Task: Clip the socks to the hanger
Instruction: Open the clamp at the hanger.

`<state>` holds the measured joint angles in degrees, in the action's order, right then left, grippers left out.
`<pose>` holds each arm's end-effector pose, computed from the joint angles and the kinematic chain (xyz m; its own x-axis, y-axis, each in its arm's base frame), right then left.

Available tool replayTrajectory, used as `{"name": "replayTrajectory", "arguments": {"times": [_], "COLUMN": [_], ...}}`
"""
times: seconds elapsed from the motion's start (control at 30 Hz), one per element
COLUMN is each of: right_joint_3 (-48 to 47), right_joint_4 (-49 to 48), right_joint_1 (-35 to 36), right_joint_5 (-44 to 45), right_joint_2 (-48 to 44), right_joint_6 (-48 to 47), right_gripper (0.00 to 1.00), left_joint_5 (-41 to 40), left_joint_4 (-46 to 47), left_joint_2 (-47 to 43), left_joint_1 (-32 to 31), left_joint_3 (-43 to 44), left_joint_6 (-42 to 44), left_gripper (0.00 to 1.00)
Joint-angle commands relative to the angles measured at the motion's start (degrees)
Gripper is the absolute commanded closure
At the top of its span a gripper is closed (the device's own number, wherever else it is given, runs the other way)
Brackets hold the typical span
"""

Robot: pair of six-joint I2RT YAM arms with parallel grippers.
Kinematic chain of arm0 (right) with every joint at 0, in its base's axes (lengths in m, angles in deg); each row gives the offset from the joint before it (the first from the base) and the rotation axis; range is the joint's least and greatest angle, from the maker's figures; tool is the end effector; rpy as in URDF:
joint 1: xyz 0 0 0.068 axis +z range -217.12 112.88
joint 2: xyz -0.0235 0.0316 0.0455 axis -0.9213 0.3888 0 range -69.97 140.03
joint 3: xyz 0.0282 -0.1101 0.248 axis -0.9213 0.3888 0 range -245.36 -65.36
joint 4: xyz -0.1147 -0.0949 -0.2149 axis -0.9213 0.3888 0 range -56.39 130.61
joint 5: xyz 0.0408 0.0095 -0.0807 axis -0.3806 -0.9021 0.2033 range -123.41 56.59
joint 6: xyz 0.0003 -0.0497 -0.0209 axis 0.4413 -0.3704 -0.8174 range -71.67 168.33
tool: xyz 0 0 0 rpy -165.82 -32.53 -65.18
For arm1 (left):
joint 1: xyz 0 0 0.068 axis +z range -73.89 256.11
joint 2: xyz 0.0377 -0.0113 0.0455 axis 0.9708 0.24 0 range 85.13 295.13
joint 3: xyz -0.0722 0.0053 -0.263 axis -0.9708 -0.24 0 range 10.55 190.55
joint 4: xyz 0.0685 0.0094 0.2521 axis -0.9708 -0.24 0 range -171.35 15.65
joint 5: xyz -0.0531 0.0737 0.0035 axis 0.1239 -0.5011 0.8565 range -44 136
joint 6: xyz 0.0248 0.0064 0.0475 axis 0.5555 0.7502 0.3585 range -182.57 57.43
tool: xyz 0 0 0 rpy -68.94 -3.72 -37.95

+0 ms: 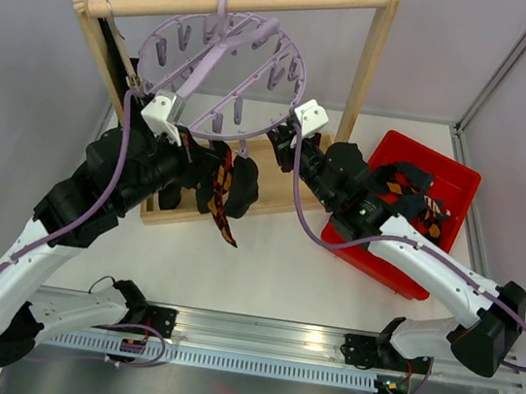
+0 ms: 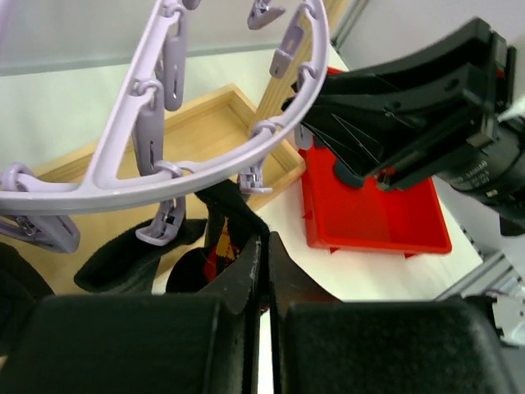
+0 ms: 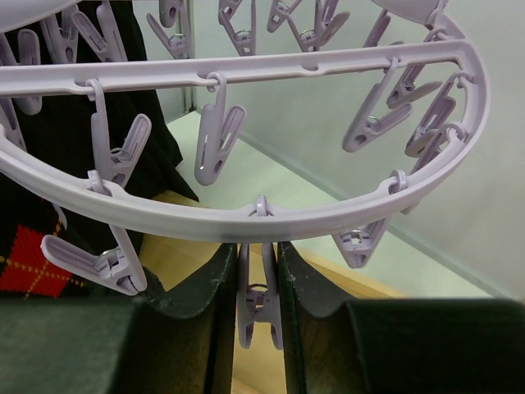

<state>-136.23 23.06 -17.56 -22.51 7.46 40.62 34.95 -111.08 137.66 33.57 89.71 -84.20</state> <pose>0.2136 0.2403 0.4104 0.1285 -0.0523 -0.9903 -0.6134 0.7805 -0.1208 0.1216 -0.1024 0.4673 -0.3135 -0.2032 -0.9276 0.4401 0.8345 -0.3315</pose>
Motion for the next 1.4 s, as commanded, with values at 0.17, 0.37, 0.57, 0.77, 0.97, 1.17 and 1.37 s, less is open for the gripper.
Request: {"name": "replayTrajectory", "arguments": {"times": [0.17,0.37,0.57,0.77,0.97,1.17,1.37], "right_joint_3": [-3.3,-6.2,-8.1,-9.4,-12.0,-15.3,-17.5], "right_joint_4": [6.1,9.1,10.4,13.2,16.2,18.8,21.0], "right_joint_1": [1.3,1.9,2.9,3.1,3.9,5.0,5.6], "right_joint_5": [1.7,1.8,2.0,2.8,5.9,11.0,15.6], "right_joint_2": [-2.4,-2.1,-1.6,-1.4,-0.4,2.2,3.7], "right_joint_6": [5.9,7.5,9.6,11.1,16.0,19.2,22.5], "right_gripper": [1.00,1.00,1.00,1.00,1.00,1.00,1.00], "left_joint_5": [20.0,31.3,29.6,24.5,21.0,18.3,18.3], "left_joint_4": [-8.7,-10.1,-7.2,-0.3,8.2,13.1,16.6], "left_joint_2": [0.6,3.4,5.6,5.5,5.5,6.5,8.2], "left_joint_1": [0.0,0.0,0.0,0.0,0.0,-0.1,-0.1], "left_joint_3": [7.7,9.4,6.3,0.0,-4.7,-6.5,-7.1], "left_joint_6": [9.5,12.0,10.3,8.1,5.1,4.1,2.8], "left_gripper": [0.98,0.98,0.98,0.98,0.98,0.98,0.98]}}
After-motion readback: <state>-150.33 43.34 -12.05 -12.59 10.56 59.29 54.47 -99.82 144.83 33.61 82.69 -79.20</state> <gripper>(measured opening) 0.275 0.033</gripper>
